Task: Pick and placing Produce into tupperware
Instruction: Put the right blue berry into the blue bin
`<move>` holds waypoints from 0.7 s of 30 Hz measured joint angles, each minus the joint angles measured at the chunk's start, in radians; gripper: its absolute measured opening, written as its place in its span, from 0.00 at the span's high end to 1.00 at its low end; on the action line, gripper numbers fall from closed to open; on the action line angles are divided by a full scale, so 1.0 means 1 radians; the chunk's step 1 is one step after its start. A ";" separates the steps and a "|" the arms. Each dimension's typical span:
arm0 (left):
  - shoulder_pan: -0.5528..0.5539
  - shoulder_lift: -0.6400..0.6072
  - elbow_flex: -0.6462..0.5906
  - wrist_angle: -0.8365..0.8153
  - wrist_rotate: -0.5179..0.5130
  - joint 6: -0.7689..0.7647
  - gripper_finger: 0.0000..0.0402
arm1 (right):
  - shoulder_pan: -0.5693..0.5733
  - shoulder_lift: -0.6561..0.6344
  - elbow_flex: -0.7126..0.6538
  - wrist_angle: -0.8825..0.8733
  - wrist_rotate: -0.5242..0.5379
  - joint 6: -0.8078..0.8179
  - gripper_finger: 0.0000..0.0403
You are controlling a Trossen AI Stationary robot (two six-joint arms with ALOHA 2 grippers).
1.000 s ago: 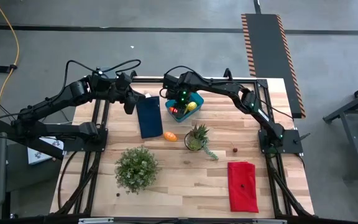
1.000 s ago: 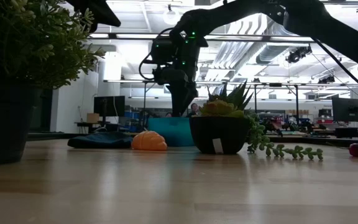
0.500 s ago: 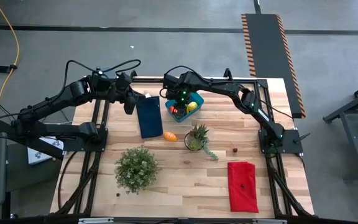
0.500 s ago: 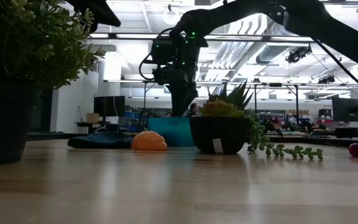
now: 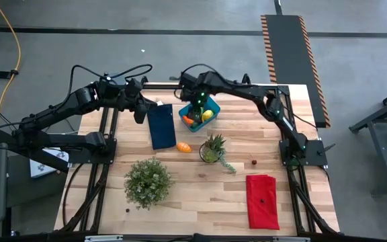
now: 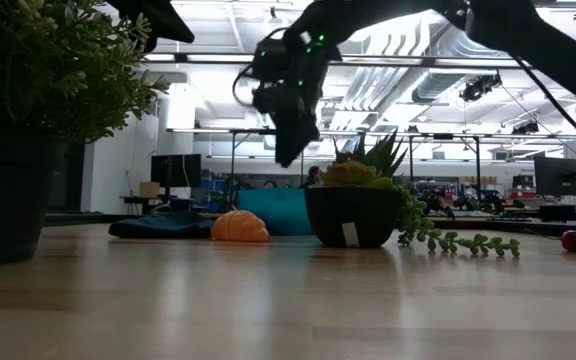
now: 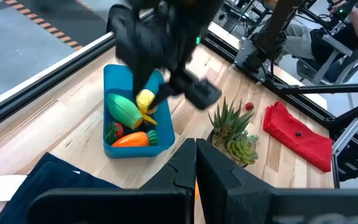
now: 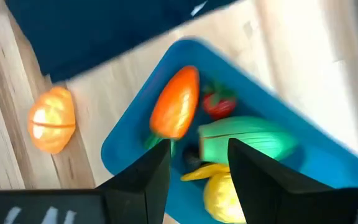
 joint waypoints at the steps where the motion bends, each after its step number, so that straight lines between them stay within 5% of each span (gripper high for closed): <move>1: 0.000 0.000 0.000 0.000 0.000 0.000 1.00 | -0.005 -0.014 0.000 0.006 0.000 0.002 0.62; 21: 0.000 0.000 0.000 -0.027 0.022 -0.008 1.00 | -0.085 -0.398 0.000 0.077 -0.001 0.022 0.62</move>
